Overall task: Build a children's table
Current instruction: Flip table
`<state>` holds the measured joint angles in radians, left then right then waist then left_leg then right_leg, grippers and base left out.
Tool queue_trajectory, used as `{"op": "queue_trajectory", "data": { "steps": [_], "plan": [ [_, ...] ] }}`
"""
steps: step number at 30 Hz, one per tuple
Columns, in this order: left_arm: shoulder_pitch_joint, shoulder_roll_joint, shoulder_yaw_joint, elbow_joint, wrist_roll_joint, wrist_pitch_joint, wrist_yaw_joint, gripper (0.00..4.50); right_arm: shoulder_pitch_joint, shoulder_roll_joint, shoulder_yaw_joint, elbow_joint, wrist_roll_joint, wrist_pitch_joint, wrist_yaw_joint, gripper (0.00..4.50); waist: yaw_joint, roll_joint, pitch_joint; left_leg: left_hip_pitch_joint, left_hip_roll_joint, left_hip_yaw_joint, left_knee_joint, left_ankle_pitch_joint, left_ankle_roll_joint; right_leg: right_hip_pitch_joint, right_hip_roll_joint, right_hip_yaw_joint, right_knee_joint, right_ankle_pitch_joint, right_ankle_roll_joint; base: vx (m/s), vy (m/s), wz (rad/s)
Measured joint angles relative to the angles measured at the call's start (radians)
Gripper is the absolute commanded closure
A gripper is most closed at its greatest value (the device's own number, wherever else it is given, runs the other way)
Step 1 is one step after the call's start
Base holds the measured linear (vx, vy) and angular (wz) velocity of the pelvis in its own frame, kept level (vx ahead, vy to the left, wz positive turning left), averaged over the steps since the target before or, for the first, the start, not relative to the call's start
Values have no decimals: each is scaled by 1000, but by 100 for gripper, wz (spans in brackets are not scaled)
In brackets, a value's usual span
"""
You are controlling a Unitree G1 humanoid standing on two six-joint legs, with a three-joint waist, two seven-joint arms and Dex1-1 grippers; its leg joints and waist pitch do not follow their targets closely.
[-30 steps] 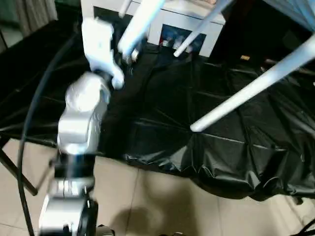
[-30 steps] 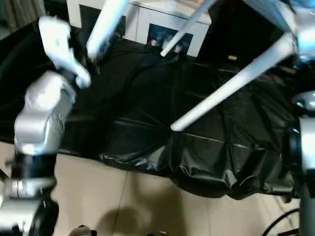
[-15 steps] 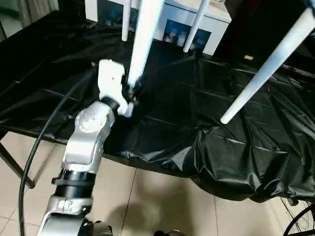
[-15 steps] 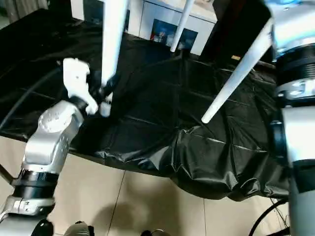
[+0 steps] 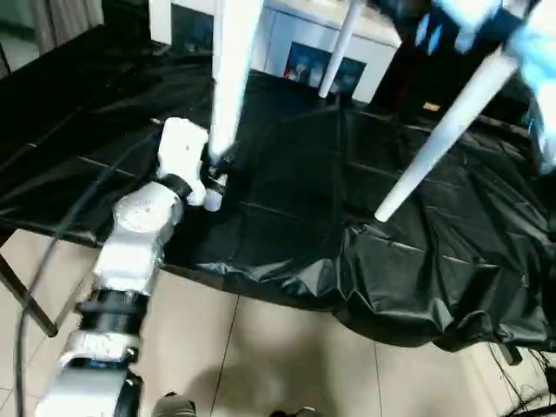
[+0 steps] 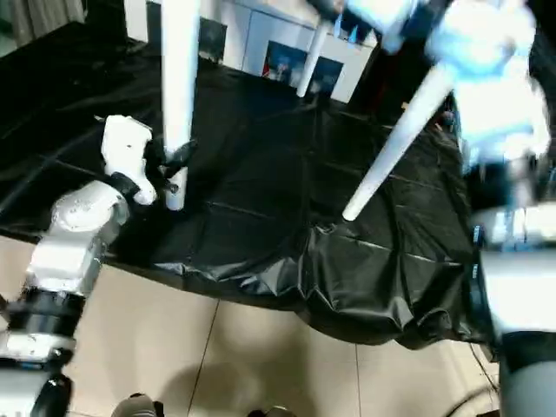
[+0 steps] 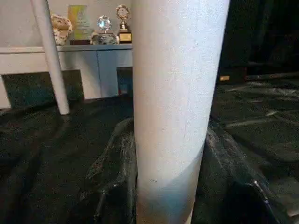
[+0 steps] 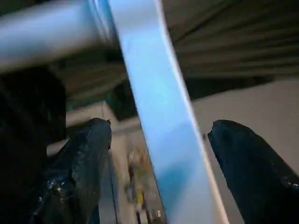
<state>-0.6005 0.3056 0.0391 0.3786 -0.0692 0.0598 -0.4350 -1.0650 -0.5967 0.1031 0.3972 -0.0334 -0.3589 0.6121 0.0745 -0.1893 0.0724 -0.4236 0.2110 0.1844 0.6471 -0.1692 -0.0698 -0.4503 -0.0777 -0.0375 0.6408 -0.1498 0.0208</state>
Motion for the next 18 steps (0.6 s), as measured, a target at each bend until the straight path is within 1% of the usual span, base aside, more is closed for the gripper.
{"op": "queue_trajectory", "data": {
  "steps": [1,3,4,5,6,8,10,12,14,15,16,18],
  "plan": [
    [0,2,2,2,3,-1,1,289,6,0,-4,-16,7,2,0,82,-3,0,0,1,0,-1,0,0,0,0,0,-1,1,0,0,0,0,0],
    [0,4,3,4,8,-2,9,289,35,2,-30,-96,41,23,-5,82,-8,1,0,1,0,-3,0,0,-1,0,1,-2,2,0,-1,0,0,0],
    [1,4,6,2,4,3,8,254,53,4,-43,-138,58,45,-8,82,-10,0,0,1,0,-4,0,0,-1,0,1,-2,3,0,-1,0,0,0],
    [7,4,10,-8,-3,8,6,233,82,9,-61,-192,83,72,-15,82,-10,0,0,1,0,-5,0,0,-1,1,1,-3,3,0,-1,0,0,0],
    [22,4,19,-29,-12,13,4,219,126,18,-77,-253,114,109,-19,82,-13,0,0,3,0,-5,0,1,-1,2,1,-2,3,0,-1,0,0,0],
    [51,9,31,-94,-17,20,4,220,224,33,-99,-349,165,176,-27,82,-14,-1,-1,4,0,-7,-1,1,-1,4,1,-3,2,0,-1,0,0,0],
    [82,25,42,-154,-18,32,6,188,342,51,-104,-419,205,246,-43,82,-15,1,0,6,-1,-7,-2,1,-1,6,1,-3,1,0,-1,0,0,0],
    [126,40,58,-228,-25,51,15,179,469,76,-115,-484,244,306,-71,82,-15,2,1,6,-1,-8,-2,1,-1,6,1,-4,0,0,-1,0,0,0],
    [142,41,72,-259,-34,69,24,179,519,80,-119,-496,262,341,-86,82,-16,6,4,5,-2,-8,-2,1,-1,5,1,-3,0,0,-1,0,0,0],
    [152,37,76,-289,-39,84,30,179,549,87,-134,-511,265,357,-103,82,-17,6,4,5,-2,-9,-3,1,-1,5,1,-4,-1,0,-1,0,0,0],
    [171,30,77,-329,-48,91,34,179,593,96,-161,-533,268,363,-121,82,-15,5,3,6,-2,-11,-4,1,-1,7,1,-6,-2,0,-1,0,0,0],
    [202,24,86,-374,-62,101,38,179,666,115,-196,-544,271,395,-147,82,-15,7,4,12,-2,-12,-4,0,-2,13,1,-8,-5,0,-1,0,0,0]
  ]
}}
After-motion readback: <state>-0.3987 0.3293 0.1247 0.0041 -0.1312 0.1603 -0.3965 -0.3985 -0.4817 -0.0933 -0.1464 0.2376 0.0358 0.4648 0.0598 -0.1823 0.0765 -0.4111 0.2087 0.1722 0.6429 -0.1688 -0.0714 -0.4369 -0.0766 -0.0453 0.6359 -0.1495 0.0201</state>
